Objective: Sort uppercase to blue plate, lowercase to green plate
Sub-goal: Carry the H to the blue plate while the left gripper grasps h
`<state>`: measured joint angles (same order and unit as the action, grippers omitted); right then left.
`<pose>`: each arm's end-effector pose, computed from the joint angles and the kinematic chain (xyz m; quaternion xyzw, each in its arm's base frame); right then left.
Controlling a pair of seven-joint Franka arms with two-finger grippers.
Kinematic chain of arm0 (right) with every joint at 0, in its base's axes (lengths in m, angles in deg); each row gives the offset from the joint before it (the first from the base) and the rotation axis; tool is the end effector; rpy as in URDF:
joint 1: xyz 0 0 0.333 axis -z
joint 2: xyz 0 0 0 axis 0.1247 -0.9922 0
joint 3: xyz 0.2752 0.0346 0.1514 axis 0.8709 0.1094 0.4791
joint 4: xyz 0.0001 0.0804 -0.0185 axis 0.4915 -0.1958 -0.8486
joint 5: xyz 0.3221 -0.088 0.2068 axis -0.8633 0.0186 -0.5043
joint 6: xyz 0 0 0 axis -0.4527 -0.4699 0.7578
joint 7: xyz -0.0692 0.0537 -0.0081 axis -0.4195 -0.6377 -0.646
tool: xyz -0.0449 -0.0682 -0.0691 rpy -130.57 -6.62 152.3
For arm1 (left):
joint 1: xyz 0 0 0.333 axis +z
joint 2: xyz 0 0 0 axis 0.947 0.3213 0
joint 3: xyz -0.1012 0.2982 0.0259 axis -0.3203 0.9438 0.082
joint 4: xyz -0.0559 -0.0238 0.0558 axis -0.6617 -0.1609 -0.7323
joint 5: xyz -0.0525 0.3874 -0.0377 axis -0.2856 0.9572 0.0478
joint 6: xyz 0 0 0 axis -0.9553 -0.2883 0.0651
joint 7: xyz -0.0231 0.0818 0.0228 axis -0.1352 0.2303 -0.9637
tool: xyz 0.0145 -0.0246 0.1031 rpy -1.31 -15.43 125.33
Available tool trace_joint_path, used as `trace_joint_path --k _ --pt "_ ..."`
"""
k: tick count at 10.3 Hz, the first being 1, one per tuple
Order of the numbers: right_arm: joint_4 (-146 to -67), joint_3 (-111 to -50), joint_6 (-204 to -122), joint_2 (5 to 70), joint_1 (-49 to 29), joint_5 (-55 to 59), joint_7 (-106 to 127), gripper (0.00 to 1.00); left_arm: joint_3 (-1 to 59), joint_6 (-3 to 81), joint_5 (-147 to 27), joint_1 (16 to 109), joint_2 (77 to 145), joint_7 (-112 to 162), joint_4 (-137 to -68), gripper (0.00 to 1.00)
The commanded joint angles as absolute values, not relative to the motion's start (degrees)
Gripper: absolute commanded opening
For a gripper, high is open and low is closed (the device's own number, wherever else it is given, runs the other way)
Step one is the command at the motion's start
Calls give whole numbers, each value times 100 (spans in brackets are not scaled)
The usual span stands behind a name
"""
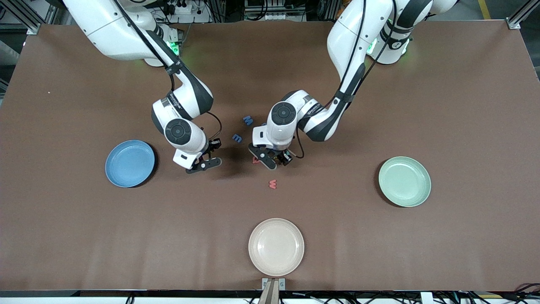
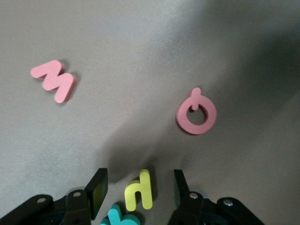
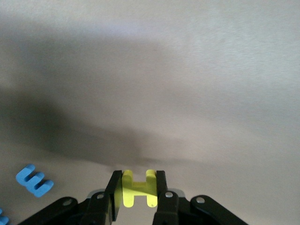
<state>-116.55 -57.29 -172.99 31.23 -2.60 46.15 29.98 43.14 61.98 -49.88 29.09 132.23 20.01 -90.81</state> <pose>0.5421 0.2722 0.2171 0.9837 0.1425 -0.1097 0.0051 0.4995 -0.5110 0.1781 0.9246 -0.3779 0.0316 0.0356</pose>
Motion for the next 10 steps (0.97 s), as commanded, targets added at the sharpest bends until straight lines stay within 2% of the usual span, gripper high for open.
trace_joint_path --k 1,3,6,8,10 --pt "-11428 -5709 -16770 3298 56 4653 2545 23 4315 6178 -4904 2880 13258 2140 -9052 60" --pt "-11463 -5831 -16568 3420 355 4662 1773 24 4315 6169 -4851 2880 13258 2131 -9087 60" --pt "-11472 -6470 -16075 3763 408 4653 377 24 4315 5977 -4851 2889 13223 2140 -9140 59" --pt "-11472 -7068 -16154 3720 444 4653 -845 24 4315 5879 -4843 2889 13223 2149 -9149 54" --pt "-11524 -7404 -16294 3659 584 4671 -1656 24 4315 5809 -4843 2889 13223 2149 -9175 50"
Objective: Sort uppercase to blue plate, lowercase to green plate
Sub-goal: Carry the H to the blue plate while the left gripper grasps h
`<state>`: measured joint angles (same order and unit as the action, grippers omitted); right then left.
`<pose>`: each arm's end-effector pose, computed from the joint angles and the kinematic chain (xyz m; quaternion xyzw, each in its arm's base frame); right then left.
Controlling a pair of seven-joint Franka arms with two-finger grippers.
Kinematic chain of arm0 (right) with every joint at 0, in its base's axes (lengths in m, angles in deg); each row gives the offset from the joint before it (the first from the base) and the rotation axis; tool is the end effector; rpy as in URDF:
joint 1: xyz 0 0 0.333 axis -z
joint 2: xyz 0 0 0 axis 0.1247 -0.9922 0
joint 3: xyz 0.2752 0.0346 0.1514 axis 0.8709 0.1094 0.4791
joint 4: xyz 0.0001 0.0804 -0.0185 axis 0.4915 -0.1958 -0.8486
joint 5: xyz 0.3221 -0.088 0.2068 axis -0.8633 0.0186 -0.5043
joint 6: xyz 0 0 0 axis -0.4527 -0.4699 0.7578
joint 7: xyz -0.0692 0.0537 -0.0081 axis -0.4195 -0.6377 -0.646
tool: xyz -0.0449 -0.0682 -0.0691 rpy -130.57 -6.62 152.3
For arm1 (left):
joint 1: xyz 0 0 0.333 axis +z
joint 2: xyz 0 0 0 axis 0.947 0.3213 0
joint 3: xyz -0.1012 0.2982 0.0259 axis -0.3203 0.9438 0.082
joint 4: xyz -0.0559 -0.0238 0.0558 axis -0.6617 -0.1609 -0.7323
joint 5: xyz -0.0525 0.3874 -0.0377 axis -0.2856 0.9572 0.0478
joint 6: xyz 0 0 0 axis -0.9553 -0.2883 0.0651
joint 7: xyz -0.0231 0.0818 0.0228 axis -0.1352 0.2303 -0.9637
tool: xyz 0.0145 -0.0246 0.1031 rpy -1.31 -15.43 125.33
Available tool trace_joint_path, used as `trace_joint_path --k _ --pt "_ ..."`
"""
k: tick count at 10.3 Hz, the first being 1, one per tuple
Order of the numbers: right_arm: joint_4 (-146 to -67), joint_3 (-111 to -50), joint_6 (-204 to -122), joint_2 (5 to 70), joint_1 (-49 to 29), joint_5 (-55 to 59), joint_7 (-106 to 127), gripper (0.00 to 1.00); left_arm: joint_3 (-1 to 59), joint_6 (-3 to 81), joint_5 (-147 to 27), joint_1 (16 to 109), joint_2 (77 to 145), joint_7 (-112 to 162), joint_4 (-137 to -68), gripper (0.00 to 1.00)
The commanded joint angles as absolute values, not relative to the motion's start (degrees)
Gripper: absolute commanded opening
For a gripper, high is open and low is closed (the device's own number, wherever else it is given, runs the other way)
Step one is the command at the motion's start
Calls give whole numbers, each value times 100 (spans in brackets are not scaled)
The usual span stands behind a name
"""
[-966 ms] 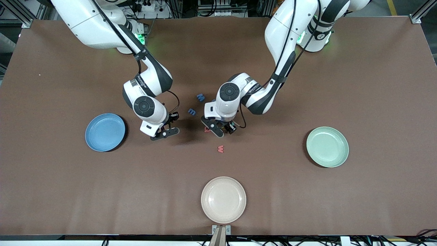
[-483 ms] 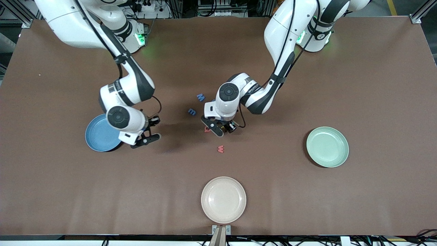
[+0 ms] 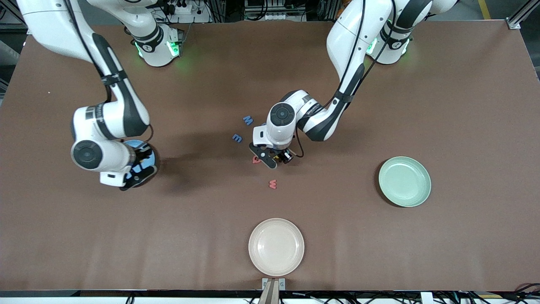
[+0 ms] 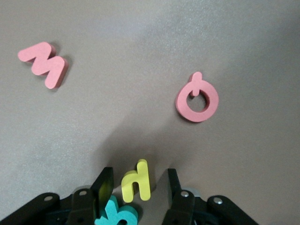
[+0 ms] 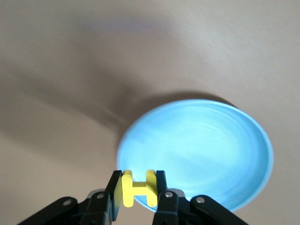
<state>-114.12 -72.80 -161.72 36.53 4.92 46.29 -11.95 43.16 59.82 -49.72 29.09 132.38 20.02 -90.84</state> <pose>0.6014 0.0401 0.2648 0.9398 0.3046 -0.1544 0.0117 0.4965 -0.5078 0.1725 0.9248 -0.3792 0.0133 0.0266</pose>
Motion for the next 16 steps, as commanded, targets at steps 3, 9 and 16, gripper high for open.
trace_joint_path --k 3,9,16 --pt "-12043 -7669 -17382 3387 742 4671 -2221 25 4315 5818 -4843 2889 13240 2157 -9166 18" --pt "-12166 -7827 -17553 3157 954 4356 -2731 32 4324 5231 -4921 3317 12549 2632 -9087 0" --pt "-11904 -7810 -16746 3245 875 4249 -2330 71 4954 3524 -4843 4805 11781 2623 -9175 0"
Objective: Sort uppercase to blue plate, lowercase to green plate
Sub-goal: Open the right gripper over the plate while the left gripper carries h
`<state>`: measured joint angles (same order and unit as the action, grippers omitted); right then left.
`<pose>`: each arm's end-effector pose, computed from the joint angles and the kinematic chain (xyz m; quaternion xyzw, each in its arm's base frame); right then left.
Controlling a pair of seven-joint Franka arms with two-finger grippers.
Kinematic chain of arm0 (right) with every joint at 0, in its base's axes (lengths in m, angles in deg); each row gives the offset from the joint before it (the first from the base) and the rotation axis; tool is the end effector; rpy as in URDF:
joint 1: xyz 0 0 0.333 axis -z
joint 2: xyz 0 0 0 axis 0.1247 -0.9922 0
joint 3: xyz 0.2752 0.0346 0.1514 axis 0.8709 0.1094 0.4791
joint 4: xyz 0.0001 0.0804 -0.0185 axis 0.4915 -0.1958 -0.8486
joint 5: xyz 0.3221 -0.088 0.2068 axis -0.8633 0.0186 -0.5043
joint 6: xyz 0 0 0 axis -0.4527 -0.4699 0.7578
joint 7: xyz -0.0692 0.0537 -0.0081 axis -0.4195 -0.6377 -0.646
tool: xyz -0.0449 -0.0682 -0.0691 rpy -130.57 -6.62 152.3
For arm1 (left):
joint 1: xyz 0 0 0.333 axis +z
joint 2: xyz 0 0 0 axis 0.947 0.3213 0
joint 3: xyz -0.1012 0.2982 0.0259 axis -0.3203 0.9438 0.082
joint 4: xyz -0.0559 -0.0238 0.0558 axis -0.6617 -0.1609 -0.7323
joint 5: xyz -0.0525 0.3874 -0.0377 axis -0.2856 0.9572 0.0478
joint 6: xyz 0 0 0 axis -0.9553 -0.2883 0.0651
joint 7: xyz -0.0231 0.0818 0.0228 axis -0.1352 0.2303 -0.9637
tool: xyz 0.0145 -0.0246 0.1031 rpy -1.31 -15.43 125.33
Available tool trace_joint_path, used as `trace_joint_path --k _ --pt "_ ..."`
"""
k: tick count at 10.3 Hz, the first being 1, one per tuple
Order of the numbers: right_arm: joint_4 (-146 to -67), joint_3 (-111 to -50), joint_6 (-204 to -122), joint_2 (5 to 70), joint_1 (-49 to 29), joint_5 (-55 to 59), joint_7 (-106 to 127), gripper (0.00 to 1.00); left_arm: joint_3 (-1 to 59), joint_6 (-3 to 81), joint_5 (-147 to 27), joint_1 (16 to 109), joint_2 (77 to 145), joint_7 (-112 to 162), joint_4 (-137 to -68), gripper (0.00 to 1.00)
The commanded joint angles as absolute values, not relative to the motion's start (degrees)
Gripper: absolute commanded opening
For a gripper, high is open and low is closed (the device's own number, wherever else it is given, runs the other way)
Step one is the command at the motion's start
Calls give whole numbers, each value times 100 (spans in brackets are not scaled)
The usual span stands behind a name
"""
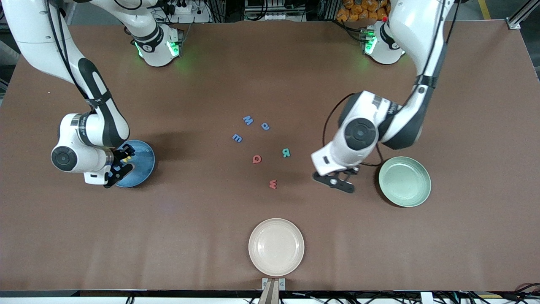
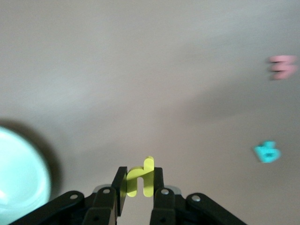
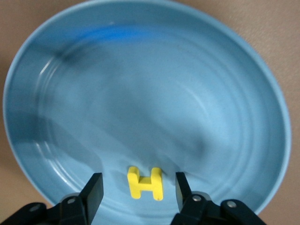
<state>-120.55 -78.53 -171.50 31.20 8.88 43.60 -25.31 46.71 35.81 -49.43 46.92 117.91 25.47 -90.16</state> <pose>0.5717 -0.0536 0.1772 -0.9287 -0.3288 0.1696 0.0262 0.6264 -0.2880 0.3189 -0.9849 0.1638 0.0510 0.0234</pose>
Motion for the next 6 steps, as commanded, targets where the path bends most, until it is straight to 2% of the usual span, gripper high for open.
trace_joint_path --k 1,3,6 --pt "-11772 -7792 -16499 3324 796 4197 -2101 70 5157 3524 -4843 4823 11868 2632 -9201 0" --pt "-11543 -7565 -16051 3438 673 4144 -1347 69 5606 3532 -4842 4980 12053 1986 -9193 0" --pt "-11533 -7318 -15978 3597 235 4144 15 69 5625 3716 -4842 5367 12378 1210 -9228 0"
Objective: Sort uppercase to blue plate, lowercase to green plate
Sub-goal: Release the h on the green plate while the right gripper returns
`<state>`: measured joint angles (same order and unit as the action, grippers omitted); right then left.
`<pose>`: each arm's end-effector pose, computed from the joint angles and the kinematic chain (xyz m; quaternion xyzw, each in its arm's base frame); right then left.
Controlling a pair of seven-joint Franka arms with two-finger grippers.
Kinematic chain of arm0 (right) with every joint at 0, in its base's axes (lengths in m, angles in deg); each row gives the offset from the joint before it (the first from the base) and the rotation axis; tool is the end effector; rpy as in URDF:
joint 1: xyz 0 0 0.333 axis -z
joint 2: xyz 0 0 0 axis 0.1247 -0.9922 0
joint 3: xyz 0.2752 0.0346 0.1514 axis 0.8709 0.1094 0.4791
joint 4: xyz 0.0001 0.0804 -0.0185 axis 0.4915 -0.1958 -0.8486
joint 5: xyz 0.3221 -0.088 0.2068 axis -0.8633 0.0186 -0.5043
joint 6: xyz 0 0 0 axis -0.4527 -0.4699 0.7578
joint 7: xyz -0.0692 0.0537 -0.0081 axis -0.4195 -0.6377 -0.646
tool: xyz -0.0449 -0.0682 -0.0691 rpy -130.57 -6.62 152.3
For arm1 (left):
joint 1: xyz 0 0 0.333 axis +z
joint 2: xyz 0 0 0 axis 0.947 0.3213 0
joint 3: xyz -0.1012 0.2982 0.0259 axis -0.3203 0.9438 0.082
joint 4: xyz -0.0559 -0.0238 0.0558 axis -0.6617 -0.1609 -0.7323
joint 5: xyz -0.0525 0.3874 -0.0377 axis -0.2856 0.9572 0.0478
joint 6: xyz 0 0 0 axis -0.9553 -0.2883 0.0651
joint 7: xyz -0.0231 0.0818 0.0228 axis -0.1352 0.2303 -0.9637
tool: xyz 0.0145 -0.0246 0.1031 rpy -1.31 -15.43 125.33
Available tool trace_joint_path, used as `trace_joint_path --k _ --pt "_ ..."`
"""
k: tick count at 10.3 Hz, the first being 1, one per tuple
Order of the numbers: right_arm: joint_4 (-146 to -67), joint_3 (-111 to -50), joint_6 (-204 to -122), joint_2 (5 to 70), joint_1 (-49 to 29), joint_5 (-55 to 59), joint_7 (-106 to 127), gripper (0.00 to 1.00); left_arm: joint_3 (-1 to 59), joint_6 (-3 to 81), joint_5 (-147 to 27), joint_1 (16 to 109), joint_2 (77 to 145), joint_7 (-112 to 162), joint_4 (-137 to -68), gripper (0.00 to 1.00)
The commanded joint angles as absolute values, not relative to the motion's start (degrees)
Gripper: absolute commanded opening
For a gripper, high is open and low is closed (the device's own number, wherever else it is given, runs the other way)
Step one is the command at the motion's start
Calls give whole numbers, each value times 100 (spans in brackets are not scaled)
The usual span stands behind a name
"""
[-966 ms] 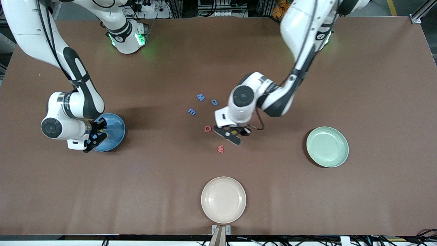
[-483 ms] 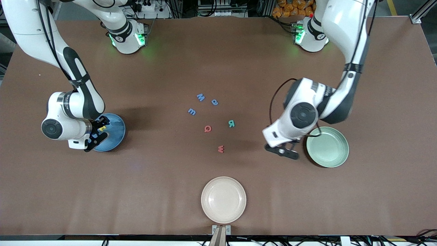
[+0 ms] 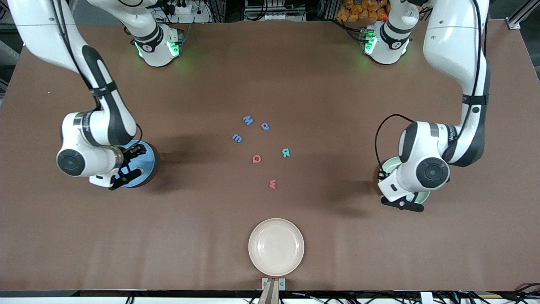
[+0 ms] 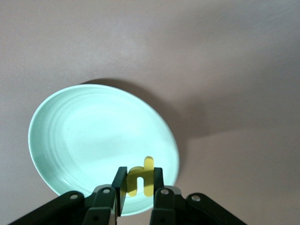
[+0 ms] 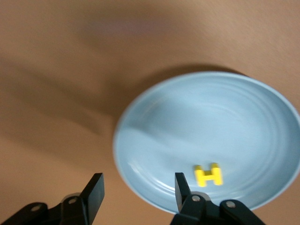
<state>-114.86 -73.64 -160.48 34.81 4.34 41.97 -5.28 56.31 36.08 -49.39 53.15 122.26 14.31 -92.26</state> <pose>0.5915 0.0416 0.2405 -0.9568 -0.2269 0.1813 0.0131 0.6668 -0.1190 0.2559 -0.9834 0.1347 0.1030 0.0641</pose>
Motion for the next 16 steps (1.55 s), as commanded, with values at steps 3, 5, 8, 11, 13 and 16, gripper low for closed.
trace_joint_path --k 3,5,8,11,13,16 --pt "-11560 -7282 -16057 3658 -337 3713 1061 69 5616 3849 -4851 5570 12598 1182 -9289 4" --pt "-11638 -7273 -16241 3754 -828 3433 2175 69 5616 3849 -4843 5613 12634 1086 -9350 39" --pt "-11806 -7221 -16549 3957 -1497 3423 3891 69 5616 3814 -4912 5675 12503 796 -9342 100" --pt "-12147 -7142 -17031 4089 -1910 3414 5060 69 5371 3735 -5236 5404 12169 1109 -9316 100" --pt "-12393 -7133 -17156 4342 -2157 3039 5670 69 5020 3787 -5186 5019 12151 1208 -9202 100" --pt "-13489 -7133 -18101 5028 -2430 2667 6046 69 4642 4811 -5264 4744 12387 1374 -8947 100"
